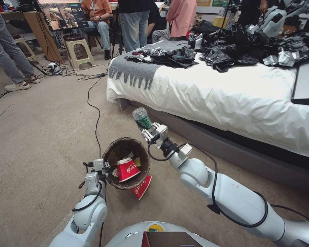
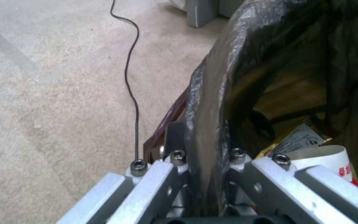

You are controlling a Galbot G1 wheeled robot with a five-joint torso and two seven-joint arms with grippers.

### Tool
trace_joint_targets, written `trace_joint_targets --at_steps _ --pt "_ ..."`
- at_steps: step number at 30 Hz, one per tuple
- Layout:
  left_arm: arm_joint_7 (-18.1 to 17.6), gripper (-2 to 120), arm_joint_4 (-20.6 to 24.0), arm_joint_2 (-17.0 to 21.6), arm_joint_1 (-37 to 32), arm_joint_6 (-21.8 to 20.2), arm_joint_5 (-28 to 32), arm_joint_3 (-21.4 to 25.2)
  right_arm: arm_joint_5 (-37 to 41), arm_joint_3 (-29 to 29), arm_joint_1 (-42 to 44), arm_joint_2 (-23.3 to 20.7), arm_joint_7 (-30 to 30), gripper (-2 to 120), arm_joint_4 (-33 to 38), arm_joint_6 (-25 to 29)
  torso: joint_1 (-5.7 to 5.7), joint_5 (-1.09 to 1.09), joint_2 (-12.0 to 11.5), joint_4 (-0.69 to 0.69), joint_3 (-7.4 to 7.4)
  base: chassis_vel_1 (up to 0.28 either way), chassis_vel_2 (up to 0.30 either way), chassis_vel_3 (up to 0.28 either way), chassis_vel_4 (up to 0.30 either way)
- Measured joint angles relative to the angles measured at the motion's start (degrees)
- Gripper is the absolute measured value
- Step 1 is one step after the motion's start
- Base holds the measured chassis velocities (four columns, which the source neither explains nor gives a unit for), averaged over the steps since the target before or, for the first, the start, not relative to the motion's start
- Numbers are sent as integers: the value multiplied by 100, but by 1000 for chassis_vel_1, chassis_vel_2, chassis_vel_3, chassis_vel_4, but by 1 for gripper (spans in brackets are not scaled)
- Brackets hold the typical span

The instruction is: Pick up the trash bin, then pick up the garbage from the floor and place it into the trash bin.

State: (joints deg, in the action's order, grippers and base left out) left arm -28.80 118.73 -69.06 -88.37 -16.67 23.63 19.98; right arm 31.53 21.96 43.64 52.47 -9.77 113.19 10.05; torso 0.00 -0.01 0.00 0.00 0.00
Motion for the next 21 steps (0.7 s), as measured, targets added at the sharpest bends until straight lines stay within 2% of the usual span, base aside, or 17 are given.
trace_joint_targets --at_steps 6,21 --pt "0 0 -1 -12 11 -4 -1 4 -64 451 -82 46 16 30 -161 9 0 0 0 0 0 0 0 0 0" --pt "-5 0 31 2 68 -73 90 2 -182 1084 -262 104 26 30 -624 24 0 1 0 -1 0 0 0 0 0"
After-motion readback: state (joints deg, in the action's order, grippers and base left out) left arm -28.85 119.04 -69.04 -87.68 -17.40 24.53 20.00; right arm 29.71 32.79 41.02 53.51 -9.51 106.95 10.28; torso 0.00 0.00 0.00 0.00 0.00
